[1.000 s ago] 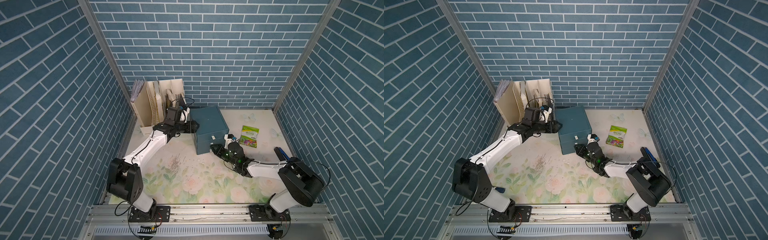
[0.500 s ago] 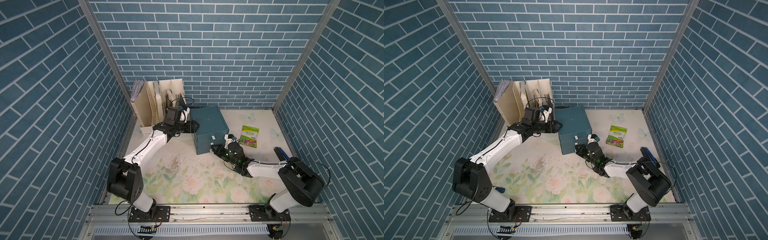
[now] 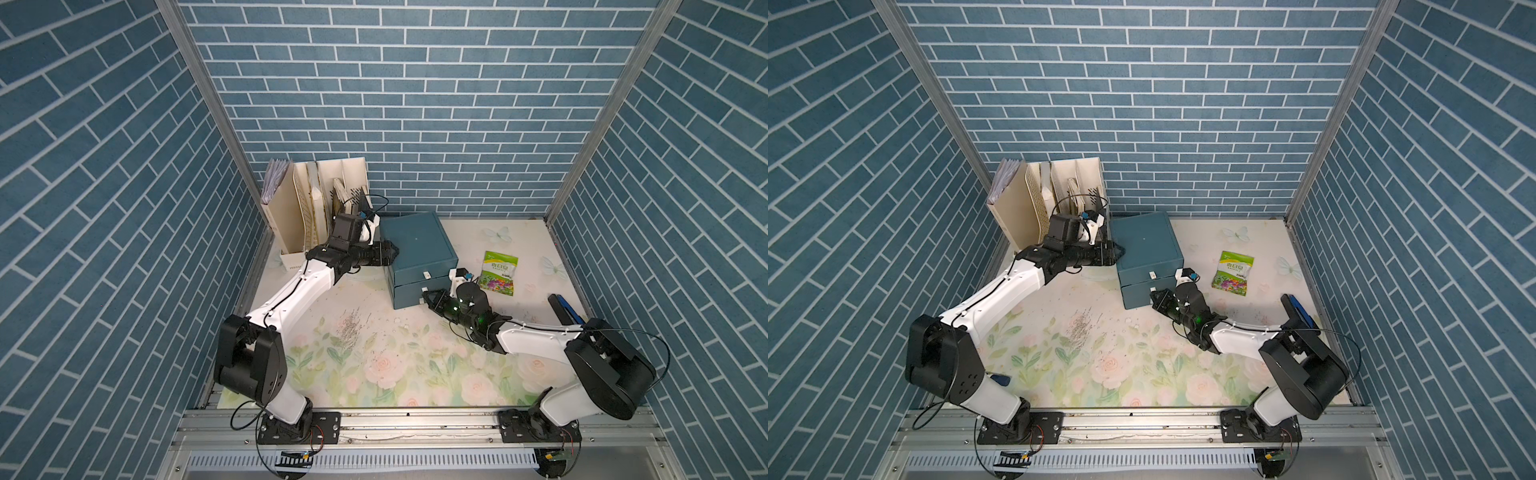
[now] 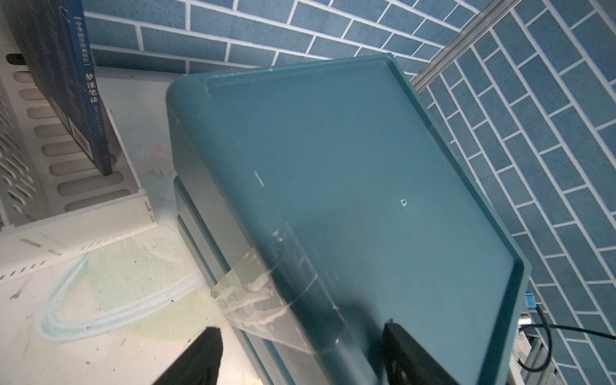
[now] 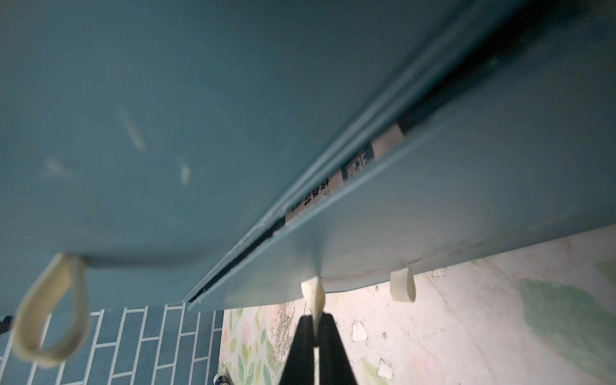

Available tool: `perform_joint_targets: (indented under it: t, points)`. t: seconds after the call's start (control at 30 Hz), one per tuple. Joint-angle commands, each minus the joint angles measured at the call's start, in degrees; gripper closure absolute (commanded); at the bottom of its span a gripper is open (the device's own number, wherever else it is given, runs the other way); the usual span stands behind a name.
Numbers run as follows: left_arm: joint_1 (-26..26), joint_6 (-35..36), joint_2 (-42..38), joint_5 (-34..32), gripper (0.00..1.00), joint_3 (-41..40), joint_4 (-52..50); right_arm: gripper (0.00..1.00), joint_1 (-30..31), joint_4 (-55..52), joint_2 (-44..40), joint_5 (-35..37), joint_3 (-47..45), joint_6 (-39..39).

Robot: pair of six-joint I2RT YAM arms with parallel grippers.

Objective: Take the seed bags out of the drawer
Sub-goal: Open the drawer in the storage box.

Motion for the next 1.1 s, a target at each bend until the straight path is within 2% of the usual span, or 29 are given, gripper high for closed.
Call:
perform_joint_targets:
  t: [0.0, 1.07]
  points:
    - [0.51, 1.89, 2.78, -3.41, 0.21, -1.42, -8.66, 1.00, 0.91, -5.24, -2.50, -1.11, 0.71, -1.92]
    - [0.51, 1.32, 2.12, -3.01, 0.20, -2.05, -8.63, 1.00, 14.37, -22.36, -21.11, 6.96, -6.46, 1.34]
